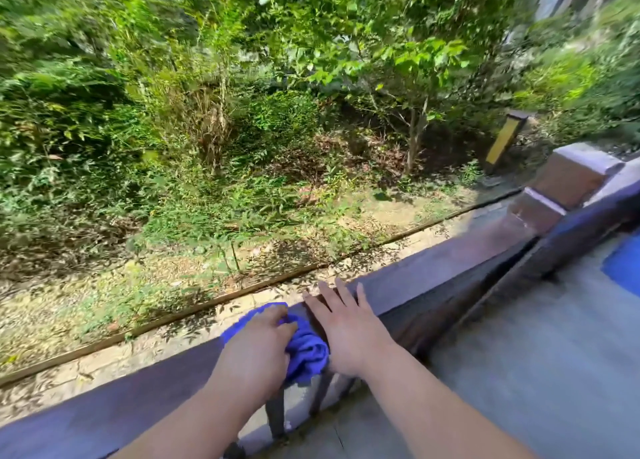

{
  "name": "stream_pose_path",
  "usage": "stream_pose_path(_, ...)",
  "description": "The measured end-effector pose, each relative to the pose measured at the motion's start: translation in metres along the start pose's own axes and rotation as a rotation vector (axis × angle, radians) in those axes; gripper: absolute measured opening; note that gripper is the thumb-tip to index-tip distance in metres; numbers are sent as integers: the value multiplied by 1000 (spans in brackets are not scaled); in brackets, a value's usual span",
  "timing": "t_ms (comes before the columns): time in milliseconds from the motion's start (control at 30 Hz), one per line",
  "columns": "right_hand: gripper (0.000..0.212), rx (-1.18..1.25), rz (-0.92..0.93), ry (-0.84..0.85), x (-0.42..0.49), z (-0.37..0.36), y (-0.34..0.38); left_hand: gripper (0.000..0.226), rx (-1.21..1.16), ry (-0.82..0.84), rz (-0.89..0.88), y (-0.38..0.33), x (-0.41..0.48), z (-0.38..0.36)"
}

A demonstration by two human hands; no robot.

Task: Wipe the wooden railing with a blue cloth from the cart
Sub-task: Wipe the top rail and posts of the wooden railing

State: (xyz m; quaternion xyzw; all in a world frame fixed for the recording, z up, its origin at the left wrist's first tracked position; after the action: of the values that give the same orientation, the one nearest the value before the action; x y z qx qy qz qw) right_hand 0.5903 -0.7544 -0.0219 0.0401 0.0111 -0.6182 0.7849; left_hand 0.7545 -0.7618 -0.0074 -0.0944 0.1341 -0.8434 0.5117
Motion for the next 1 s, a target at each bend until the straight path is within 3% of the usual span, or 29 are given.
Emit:
stream_pose_path(200,118,-3,33,17,-11,5,-81,51,25,-56,95,-54,35,-14)
stream_pose_path(467,113,10,2,32,-18,7,-167,59,24,-37,120,-105,77,-32)
stream_pose_path(700,109,-26,-35,14,-12,9,-224,54,-64,-44,-64,-161,134,-54)
stream_pose_path(1000,99,-98,-41,101,-4,17,-291,31,-99,-75,-341,-235,201,-68)
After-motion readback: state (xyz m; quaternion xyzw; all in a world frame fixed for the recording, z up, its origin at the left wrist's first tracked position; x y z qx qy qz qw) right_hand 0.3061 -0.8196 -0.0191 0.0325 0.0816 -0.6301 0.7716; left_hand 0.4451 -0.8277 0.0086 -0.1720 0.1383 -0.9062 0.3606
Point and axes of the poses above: each hand's wrist, its own x-axis towards the middle knuckle, its own z-axis out of the back of the hand, y = z × x, the point moved 5 cm from there along x, towards the middle knuckle, and after that the axes turned 5 degrees about -y, right-handed, at the moved point
